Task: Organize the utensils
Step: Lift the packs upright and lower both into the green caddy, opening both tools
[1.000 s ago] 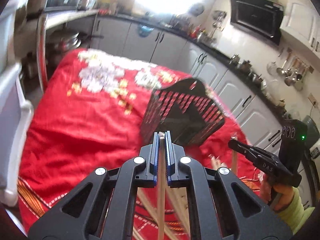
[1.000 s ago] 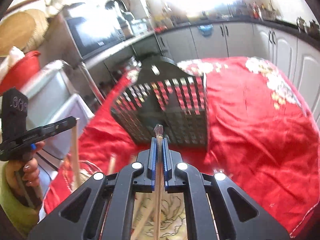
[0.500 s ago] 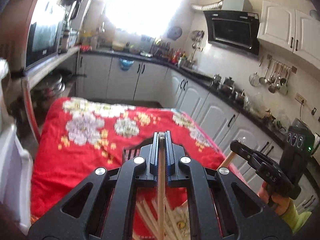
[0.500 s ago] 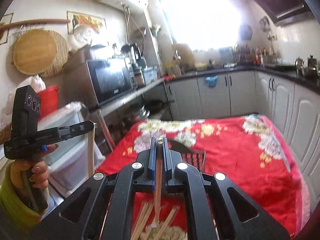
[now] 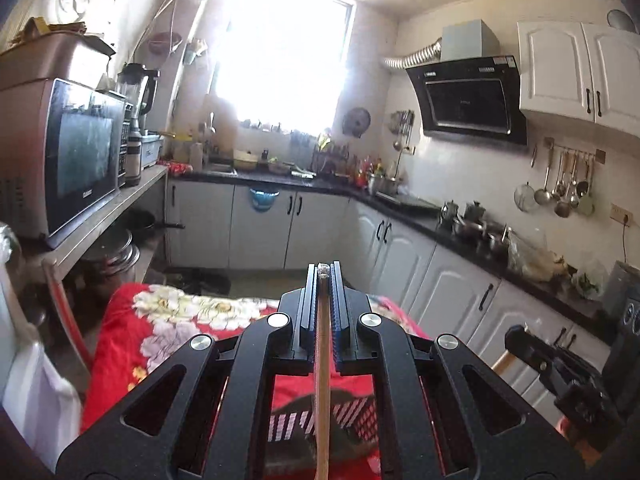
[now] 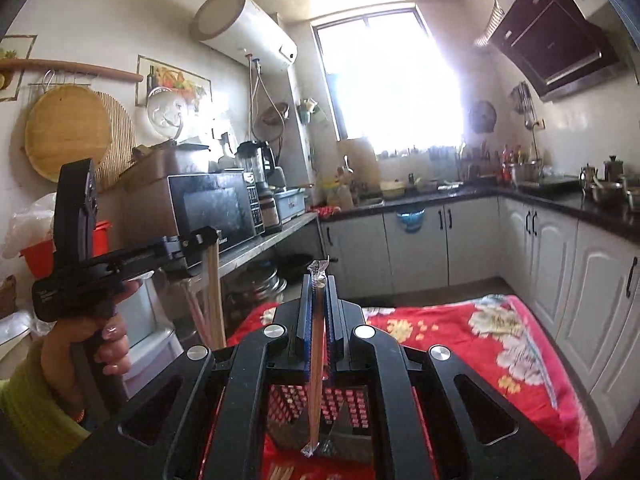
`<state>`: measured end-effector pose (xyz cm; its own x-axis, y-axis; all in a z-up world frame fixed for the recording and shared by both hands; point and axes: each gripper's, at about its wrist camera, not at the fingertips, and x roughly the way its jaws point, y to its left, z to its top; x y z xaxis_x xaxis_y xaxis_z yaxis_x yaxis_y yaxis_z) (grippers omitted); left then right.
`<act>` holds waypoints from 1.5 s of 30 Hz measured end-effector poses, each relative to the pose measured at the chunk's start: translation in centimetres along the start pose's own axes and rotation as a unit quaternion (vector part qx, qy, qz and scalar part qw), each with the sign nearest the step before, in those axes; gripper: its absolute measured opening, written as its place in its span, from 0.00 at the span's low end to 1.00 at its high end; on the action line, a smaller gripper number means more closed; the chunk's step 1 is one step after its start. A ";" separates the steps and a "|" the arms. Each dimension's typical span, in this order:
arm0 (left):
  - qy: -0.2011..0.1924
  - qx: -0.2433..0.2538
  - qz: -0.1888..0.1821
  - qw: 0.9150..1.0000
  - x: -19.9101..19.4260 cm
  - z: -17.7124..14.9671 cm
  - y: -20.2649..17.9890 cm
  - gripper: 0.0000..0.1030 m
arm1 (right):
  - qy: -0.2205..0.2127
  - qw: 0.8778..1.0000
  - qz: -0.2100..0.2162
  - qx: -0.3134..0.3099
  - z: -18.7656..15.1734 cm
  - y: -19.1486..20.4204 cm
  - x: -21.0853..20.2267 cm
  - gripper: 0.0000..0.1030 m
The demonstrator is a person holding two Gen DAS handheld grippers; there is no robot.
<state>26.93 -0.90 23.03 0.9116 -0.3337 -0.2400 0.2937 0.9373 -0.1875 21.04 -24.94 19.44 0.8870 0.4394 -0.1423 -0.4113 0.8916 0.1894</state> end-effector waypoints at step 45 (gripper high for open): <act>0.002 -0.004 0.006 1.000 6.8 -10.7 4.7 0.03 | 0.026 0.997 -0.069 0.011 -8.7 -2.9 5.7 0.27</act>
<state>31.45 0.13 10.32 0.9138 -0.3236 -0.2454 0.2812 0.9402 -0.1924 25.46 -24.02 9.60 0.9224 0.3185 -0.2185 -0.2813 0.9416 0.1852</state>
